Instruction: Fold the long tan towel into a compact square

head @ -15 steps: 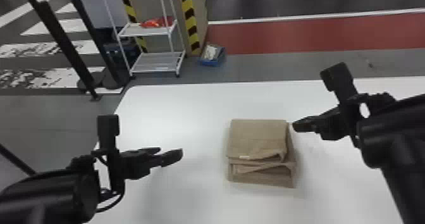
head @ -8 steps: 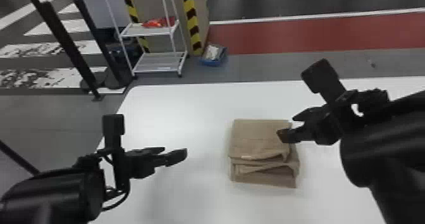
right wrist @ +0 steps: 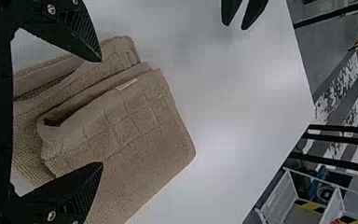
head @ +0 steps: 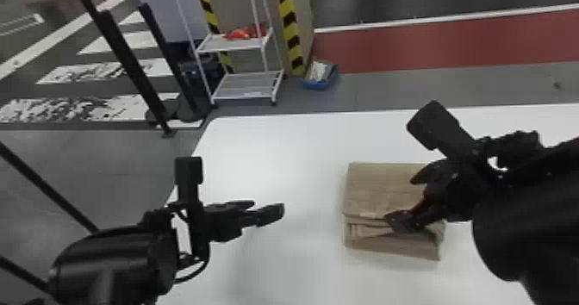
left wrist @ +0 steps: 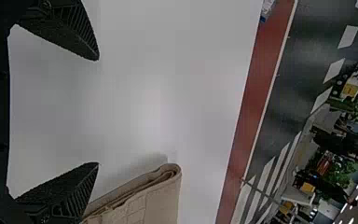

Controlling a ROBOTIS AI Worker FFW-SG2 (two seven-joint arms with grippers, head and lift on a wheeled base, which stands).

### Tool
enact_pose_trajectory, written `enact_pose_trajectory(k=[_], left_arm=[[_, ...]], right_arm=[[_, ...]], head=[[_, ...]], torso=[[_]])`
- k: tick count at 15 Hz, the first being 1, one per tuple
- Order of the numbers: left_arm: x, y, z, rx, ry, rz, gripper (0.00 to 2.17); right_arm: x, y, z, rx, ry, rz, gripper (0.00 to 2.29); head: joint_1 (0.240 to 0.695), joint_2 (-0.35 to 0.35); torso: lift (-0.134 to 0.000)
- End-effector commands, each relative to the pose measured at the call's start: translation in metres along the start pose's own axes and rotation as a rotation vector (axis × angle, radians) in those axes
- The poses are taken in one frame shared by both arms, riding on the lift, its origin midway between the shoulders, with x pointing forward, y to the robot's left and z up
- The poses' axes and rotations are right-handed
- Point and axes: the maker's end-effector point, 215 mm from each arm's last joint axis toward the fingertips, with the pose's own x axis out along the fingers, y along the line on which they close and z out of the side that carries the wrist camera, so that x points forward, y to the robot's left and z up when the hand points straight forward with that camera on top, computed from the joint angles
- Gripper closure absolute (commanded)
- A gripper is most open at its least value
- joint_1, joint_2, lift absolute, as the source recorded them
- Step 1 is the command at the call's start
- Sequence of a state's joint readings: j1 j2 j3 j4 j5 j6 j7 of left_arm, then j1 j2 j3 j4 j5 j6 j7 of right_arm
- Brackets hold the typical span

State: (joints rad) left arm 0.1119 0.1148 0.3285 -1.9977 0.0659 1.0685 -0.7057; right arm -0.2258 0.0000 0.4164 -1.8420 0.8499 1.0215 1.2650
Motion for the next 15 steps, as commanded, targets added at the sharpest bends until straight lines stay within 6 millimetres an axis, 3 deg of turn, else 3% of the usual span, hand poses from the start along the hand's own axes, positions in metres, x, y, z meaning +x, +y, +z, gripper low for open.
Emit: enact_pose_trajectory(k=[1,4,11,13,15], left_arm=[[0.002,-0.003,-0.002,0.0,0.003,-0.006,0.08],[0.002,-0.005,-0.001,0.001,0.002,-0.009,0.08],[0.002,-0.004,-0.002,0.006,0.004,-0.007,0.08],[0.002,-0.005,-0.002,0.006,0.004,-0.009,0.08],[0.001,-0.004,-0.002,0.004,0.004,-0.007,0.08]], right_arm=[[0.004,-0.006,-0.01,-0.023,0.031,-0.039,0.11],[0.008,-0.021,-0.024,-0.041,0.083,-0.095,0.11],[0.022,-0.011,-0.061,-0.053,0.166,-0.078,0.11],[0.02,-0.011,-0.056,-0.057,0.155,-0.08,0.11],[-0.001,-0.025,-0.03,-0.042,0.073,-0.116,0.12]], head=[[0.695,0.304],[0.695,0.286],[0.695,0.267],[0.695,0.264],[0.695,0.264]], torso=[[-0.125],[-0.125],[-0.125],[-0.125],[-0.125]])
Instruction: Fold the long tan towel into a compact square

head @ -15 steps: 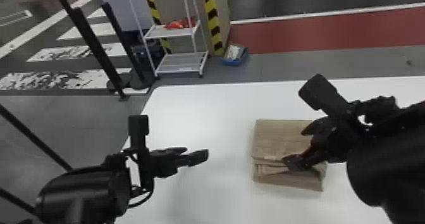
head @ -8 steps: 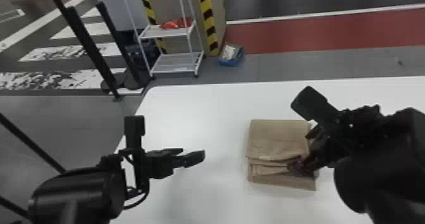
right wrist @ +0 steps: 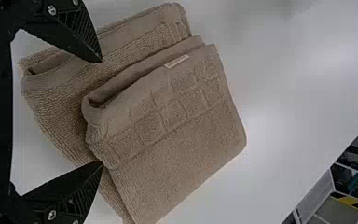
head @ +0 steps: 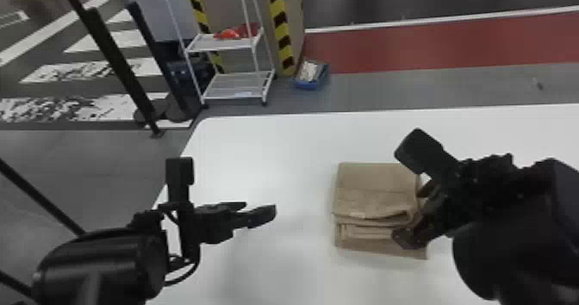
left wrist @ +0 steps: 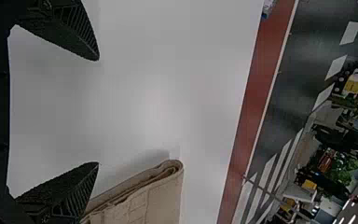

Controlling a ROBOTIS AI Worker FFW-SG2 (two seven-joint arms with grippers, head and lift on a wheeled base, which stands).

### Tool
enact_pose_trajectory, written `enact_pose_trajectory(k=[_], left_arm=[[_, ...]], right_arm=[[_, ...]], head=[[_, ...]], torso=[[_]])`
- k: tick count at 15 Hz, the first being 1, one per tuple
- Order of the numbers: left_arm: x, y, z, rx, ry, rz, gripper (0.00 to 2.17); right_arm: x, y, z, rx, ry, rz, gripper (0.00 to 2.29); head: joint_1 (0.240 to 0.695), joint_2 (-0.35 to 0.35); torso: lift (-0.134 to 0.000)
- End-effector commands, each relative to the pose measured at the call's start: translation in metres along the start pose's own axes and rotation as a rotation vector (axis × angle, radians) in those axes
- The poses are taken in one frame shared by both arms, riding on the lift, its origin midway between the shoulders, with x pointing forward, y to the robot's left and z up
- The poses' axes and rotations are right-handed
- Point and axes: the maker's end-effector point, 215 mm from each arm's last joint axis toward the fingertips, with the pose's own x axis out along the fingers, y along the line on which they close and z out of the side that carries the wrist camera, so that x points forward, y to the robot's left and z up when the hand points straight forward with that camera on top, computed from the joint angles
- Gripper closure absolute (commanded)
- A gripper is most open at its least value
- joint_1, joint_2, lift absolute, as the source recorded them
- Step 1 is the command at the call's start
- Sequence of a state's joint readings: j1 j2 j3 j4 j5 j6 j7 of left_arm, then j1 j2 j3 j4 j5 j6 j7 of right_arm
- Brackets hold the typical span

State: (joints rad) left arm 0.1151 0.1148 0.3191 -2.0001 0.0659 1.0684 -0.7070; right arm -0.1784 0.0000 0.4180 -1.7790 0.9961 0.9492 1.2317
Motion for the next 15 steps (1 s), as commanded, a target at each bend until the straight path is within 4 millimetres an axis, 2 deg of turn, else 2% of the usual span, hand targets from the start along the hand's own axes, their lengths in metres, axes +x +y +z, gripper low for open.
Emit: enact_pose_trajectory(k=[1,3,5,6,8,10,11,12,14,15], left_arm=[[0.0,0.0,0.0,0.0,0.0,0.0,0.08],[0.0,-0.001,0.001,0.001,-0.001,-0.002,0.08],[0.0,-0.001,0.001,0.002,0.0,-0.001,0.08],[0.0,-0.002,0.001,0.003,-0.003,-0.002,0.08],[0.0,-0.001,0.001,0.0,-0.001,-0.001,0.08],[-0.001,0.001,0.001,0.0,-0.002,0.002,0.08],[-0.002,0.001,0.002,0.0,-0.004,0.003,0.08],[-0.002,0.001,0.003,0.002,-0.005,0.003,0.08],[-0.003,-0.002,0.003,-0.001,-0.002,0.002,0.08],[-0.003,-0.005,0.004,-0.008,-0.003,0.001,0.08]], right_arm=[[-0.025,-0.021,0.024,0.019,-0.081,-0.044,0.12],[-0.031,-0.04,0.024,0.027,-0.086,-0.094,0.12],[-0.014,-0.051,0.003,0.03,-0.027,-0.136,0.11],[-0.007,-0.049,-0.004,0.027,-0.009,-0.127,0.12],[0.006,-0.03,-0.011,0.012,0.021,-0.081,0.12],[0.006,-0.019,-0.01,0.008,0.015,-0.048,0.12],[-0.002,-0.024,-0.006,0.019,-0.004,-0.065,0.12],[-0.016,-0.039,0.0,0.048,-0.043,-0.098,0.12],[-0.052,-0.078,0.013,0.117,-0.14,-0.207,0.12],[-0.069,-0.095,0.014,0.172,-0.183,-0.258,0.11]], head=[[0.695,0.263],[0.695,0.258],[0.695,0.237],[0.695,0.229],[0.695,0.219],[0.695,0.229],[0.695,0.234],[0.695,0.239],[0.695,0.238],[0.695,0.215]], torso=[[-0.125],[-0.125],[-0.125],[-0.125],[-0.125],[-0.125],[-0.125],[-0.125],[-0.125],[-0.125]])
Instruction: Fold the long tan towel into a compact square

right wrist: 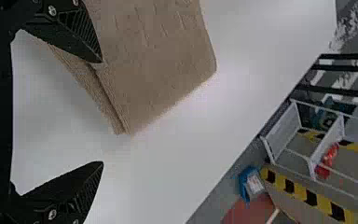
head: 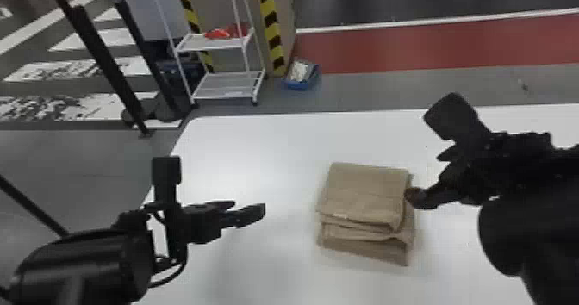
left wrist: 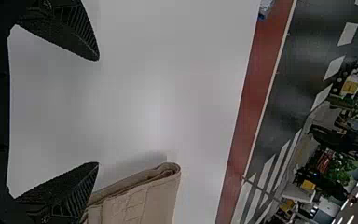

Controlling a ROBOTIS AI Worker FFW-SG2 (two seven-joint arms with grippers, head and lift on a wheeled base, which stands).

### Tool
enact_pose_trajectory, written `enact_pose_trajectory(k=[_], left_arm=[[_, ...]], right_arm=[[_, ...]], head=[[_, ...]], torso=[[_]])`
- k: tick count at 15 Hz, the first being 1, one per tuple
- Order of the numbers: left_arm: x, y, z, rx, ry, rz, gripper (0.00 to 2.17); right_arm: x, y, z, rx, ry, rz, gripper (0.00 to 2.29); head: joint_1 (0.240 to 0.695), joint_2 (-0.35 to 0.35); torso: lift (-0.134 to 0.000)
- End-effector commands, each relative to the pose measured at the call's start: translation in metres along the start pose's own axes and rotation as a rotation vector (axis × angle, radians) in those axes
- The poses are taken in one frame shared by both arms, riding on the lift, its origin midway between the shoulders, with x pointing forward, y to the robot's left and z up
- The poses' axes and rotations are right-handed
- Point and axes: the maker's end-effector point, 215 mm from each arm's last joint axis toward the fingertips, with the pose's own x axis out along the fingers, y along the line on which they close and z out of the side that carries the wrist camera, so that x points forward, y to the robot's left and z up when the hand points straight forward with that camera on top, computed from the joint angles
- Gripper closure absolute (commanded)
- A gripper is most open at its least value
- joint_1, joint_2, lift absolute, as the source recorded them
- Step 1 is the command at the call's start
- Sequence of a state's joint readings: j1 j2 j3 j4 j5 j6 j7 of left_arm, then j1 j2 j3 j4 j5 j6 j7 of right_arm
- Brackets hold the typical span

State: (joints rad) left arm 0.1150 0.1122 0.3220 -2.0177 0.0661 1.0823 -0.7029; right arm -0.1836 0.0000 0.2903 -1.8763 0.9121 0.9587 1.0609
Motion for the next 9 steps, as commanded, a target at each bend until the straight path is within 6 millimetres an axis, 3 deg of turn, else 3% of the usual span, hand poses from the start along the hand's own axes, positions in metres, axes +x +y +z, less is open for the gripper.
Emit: enact_pose_trajectory(k=[1,5,7,9], left_arm=[[-0.002,-0.011,0.005,-0.003,-0.004,-0.011,0.08],[-0.014,-0.027,0.003,-0.075,-0.066,-0.04,0.09],[-0.029,-0.029,0.013,-0.077,-0.183,-0.027,0.09],[-0.054,-0.02,0.034,0.02,-0.337,0.064,0.09]], right_arm=[[-0.026,-0.029,0.006,0.121,-0.085,-0.061,0.11],[-0.044,-0.036,-0.056,0.335,-0.214,-0.171,0.11],[-0.067,-0.033,-0.063,0.332,-0.359,-0.241,0.11],[-0.087,-0.013,-0.075,0.318,-0.409,-0.308,0.11]], head=[[0.695,0.198],[0.695,0.12],[0.695,0.093],[0.695,0.085]], torso=[[-0.125],[-0.125],[-0.125],[-0.125]])
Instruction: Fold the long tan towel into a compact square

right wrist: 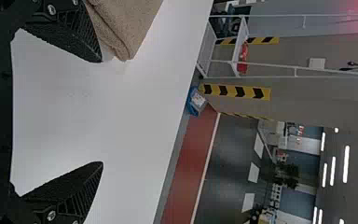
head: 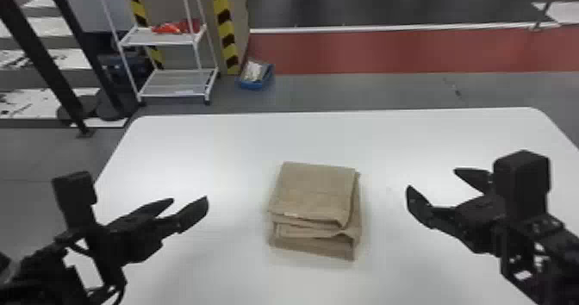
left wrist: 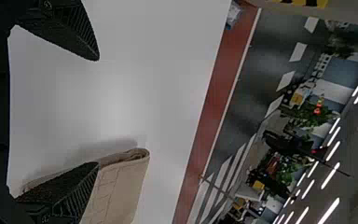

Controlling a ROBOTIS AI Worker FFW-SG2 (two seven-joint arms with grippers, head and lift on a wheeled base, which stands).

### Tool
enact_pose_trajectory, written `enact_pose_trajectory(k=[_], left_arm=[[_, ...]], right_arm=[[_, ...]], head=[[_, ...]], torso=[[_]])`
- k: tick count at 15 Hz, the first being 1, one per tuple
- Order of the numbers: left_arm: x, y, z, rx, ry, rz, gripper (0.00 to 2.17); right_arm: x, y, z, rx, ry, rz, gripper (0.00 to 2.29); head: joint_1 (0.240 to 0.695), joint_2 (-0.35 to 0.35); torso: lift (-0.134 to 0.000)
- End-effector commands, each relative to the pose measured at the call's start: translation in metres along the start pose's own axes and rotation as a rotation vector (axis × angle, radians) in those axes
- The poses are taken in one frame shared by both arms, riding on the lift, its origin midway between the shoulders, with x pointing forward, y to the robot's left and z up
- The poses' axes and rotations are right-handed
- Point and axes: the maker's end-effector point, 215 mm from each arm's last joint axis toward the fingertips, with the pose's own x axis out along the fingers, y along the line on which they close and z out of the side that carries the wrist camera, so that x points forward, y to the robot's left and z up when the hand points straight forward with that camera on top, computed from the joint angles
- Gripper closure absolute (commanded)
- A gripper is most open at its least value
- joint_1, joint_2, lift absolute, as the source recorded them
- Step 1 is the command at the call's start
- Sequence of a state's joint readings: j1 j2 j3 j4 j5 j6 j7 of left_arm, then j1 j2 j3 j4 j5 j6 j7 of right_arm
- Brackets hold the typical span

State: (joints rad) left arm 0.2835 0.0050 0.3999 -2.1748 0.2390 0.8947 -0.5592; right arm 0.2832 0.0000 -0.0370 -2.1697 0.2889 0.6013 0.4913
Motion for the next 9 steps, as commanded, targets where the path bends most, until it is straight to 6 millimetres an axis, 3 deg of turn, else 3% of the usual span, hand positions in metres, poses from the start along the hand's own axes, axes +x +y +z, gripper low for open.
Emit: enact_pose_trajectory(k=[1,2,4,6,9], left_arm=[[-0.02,-0.002,0.016,0.061,-0.133,0.025,0.09],[-0.025,0.0,0.009,0.02,-0.138,0.021,0.09],[-0.04,0.002,0.025,0.087,-0.241,0.053,0.09],[-0.049,0.01,0.026,0.178,-0.308,0.12,0.07],[-0.066,0.013,0.03,0.294,-0.427,0.159,0.08]], right_arm=[[-0.03,0.021,-0.003,-0.006,-0.091,0.006,0.11],[-0.041,0.024,-0.006,-0.007,-0.118,-0.002,0.11],[-0.061,0.028,-0.006,-0.009,-0.164,-0.023,0.11],[-0.079,0.027,-0.008,0.049,-0.191,-0.019,0.11],[-0.087,0.032,-0.003,0.059,-0.227,-0.011,0.12]], head=[[0.695,0.098],[0.695,0.11],[0.695,0.127],[0.695,0.15],[0.695,0.166]], torso=[[-0.125],[-0.125],[-0.125],[-0.125],[-0.125]])
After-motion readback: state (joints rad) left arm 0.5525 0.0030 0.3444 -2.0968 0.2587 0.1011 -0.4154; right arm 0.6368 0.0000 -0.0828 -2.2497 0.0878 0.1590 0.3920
